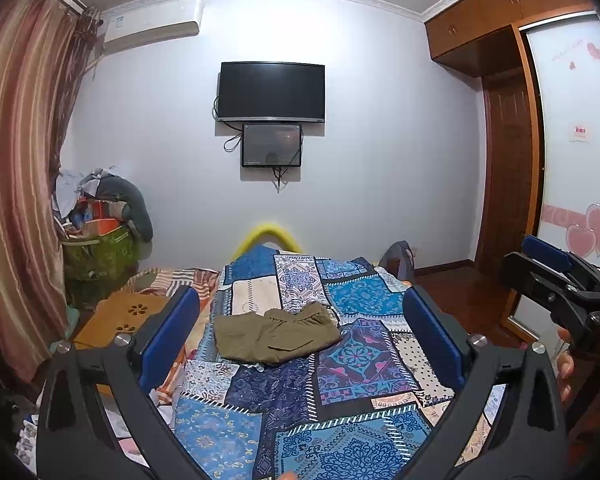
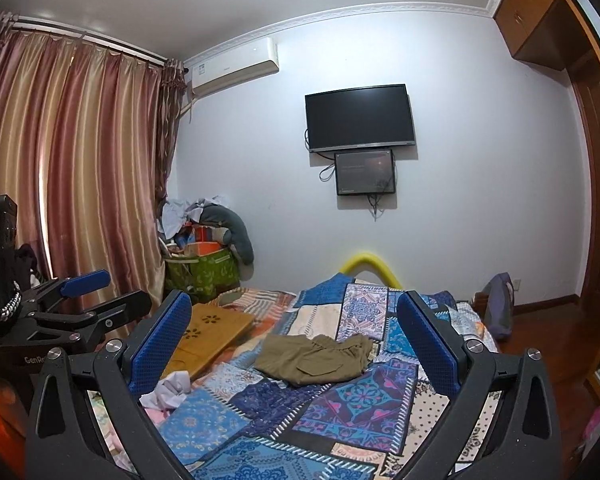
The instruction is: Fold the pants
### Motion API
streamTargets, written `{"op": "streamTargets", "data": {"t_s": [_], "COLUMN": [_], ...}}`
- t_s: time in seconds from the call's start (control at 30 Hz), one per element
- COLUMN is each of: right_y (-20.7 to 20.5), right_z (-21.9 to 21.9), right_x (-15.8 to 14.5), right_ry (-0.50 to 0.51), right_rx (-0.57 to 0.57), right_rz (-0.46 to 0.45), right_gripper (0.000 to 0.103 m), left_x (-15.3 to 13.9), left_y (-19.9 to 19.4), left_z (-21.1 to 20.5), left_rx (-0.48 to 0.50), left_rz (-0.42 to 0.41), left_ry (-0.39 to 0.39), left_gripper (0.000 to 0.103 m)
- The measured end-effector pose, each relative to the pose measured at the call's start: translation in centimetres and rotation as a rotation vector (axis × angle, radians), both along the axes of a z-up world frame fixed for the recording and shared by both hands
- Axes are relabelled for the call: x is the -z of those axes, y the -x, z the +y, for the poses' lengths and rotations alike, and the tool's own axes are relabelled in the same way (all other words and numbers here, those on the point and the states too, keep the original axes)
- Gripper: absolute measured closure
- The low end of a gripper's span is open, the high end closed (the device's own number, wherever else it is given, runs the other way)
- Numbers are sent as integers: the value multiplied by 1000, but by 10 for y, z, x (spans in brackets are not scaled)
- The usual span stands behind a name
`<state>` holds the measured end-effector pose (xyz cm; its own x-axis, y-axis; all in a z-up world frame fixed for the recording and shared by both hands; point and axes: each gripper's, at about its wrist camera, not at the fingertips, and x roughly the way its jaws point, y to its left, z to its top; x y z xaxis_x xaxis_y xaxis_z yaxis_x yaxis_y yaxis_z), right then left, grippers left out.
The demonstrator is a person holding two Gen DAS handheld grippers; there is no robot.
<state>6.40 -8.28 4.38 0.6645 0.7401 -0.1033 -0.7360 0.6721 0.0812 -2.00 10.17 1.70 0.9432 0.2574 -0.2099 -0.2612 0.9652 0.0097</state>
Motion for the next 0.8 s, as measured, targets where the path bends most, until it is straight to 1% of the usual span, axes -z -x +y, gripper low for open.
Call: {"op": "streamTargets", "data": {"t_s": [0.57,0.8], "right_y": [-1,-2], "right_z": [0,1], "right_x": [-1,0], "right_ry": [-7,-6], "right_rx": [-2,-4], "right_rz": [1,5], "right_gripper": [1,1], "left_x": [-4,-3], "left_y": [3,2], "left_z": [-4,-4], "left_rx": [39,39], "left_rz": [5,6], "left_ry": [-12,-18], "left_gripper": [0,0]}}
